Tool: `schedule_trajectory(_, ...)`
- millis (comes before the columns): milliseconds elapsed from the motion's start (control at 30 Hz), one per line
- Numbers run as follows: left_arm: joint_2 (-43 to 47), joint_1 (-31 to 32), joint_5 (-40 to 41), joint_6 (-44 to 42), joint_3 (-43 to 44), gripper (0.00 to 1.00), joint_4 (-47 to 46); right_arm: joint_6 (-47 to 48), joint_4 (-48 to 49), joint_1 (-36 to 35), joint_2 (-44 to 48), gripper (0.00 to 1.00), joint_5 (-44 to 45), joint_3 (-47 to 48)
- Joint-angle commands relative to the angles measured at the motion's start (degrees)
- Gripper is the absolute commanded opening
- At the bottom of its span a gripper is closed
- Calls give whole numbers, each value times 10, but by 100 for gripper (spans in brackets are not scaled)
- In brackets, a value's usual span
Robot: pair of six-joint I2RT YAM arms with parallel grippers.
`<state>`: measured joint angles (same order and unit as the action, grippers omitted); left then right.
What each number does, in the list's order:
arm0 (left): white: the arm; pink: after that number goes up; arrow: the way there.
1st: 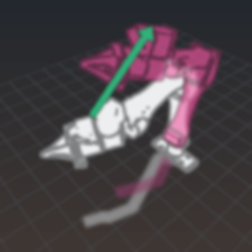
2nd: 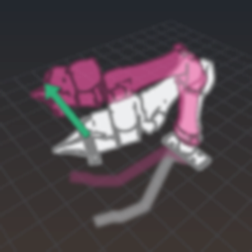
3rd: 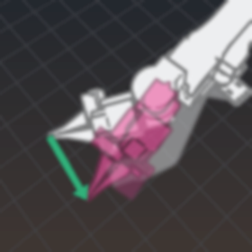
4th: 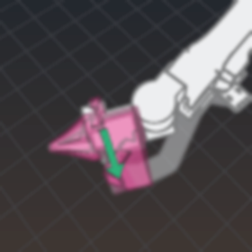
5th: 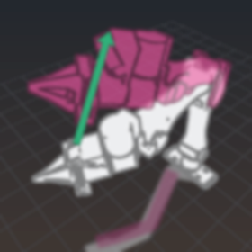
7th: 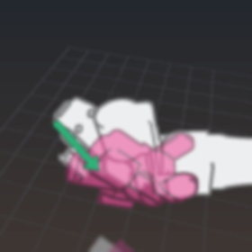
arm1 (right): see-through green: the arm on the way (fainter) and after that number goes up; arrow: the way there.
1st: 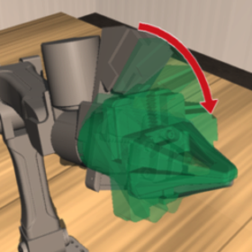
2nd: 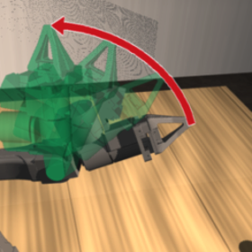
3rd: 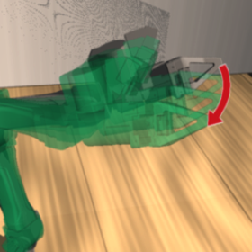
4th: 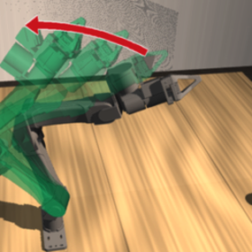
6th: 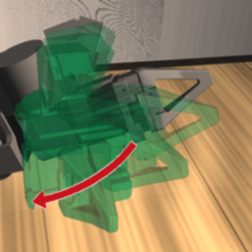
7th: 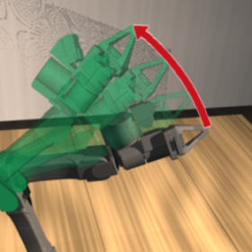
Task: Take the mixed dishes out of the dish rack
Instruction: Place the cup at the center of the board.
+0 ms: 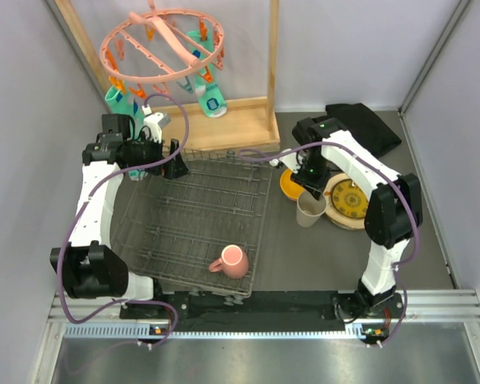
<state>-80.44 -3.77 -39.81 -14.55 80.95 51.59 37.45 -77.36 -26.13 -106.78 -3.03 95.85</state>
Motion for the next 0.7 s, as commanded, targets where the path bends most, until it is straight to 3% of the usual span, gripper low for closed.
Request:
schedule_trajectory(0, 4, -2, -18, -14, 3, 98, 1, 5, -151, -6, -9, 29, 2, 21)
schedule_trajectory(200, 2, -2, -19, -15, 0, 98, 2, 3, -151, -5, -7, 39, 6, 41)
schedule_trajectory(500, -2, 2, -31, -45, -6, 98, 24, -7, -151, -6, 18, 47, 6, 72)
schedule_trajectory(633, 5, 35, -12, -114, -8, 98, 82, -13, -151, -5, 39, 49, -10, 79)
schedule_trajectory(667, 20, 75, -2, -125, -13, 98, 88, -14, -151, -5, 52, 54, -14, 80)
